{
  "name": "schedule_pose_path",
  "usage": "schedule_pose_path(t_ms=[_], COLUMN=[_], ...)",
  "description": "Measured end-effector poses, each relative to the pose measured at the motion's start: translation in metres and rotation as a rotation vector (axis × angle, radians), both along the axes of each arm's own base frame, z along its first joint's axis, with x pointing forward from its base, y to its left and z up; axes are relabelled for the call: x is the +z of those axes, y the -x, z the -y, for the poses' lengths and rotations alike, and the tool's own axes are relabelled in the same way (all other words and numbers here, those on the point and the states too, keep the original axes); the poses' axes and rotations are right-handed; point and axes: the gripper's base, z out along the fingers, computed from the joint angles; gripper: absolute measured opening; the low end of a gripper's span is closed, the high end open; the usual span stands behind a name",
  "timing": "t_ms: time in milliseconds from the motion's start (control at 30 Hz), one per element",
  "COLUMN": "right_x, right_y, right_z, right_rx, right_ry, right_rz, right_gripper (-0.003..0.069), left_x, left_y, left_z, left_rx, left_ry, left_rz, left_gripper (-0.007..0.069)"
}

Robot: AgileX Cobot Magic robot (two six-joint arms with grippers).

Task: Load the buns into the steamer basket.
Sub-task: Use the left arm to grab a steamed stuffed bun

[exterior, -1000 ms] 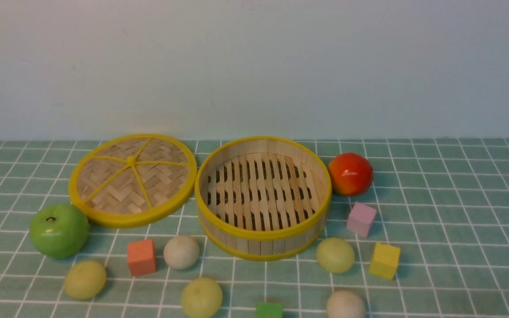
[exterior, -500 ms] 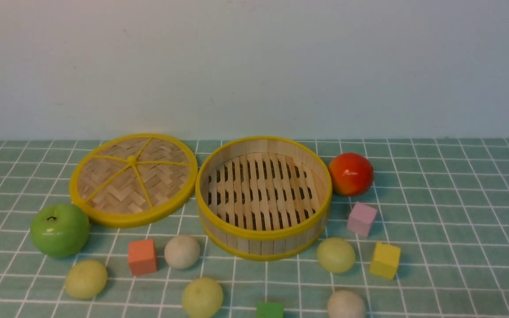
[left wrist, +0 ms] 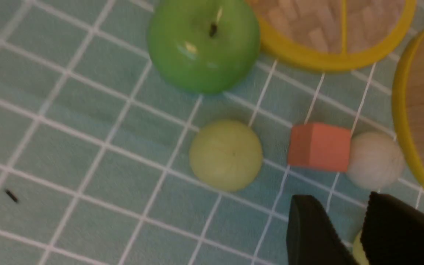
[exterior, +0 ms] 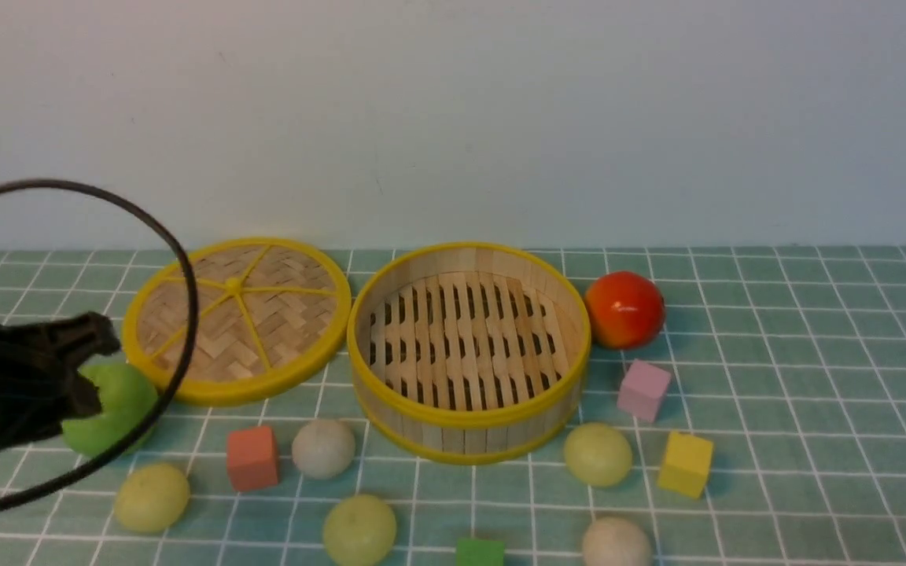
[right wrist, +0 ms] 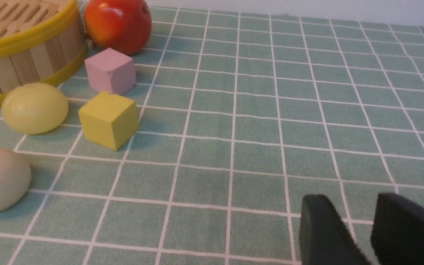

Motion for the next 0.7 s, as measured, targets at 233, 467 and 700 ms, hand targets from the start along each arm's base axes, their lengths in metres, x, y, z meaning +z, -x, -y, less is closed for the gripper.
schedule_pose_path(t_ms=[233,467,700], right_x=[0.000,0.000,0.000], right_y=[0.000,0.000,0.000], right_z=[0.000,0.000,0.000], right_rx=[0.000,0.000,0.000], right_ry=[0.000,0.000,0.000], right_rz=[0.000,0.000,0.000], right_gripper=[0.0239,0.0239,0.0239], left_x=[-0.039,-0.071,-0.101], left_y=[-0.033,-0.068,-0.081], left_z=[0.009,0.007,0.005], left_rx=[-0.173,-0.165,-0.168], left_ry=[-0.031,-0.087,-0.126], left_rz=[-0.243,-0.333,-0.362], left_gripper=[0.0238,0.0238,0.0238])
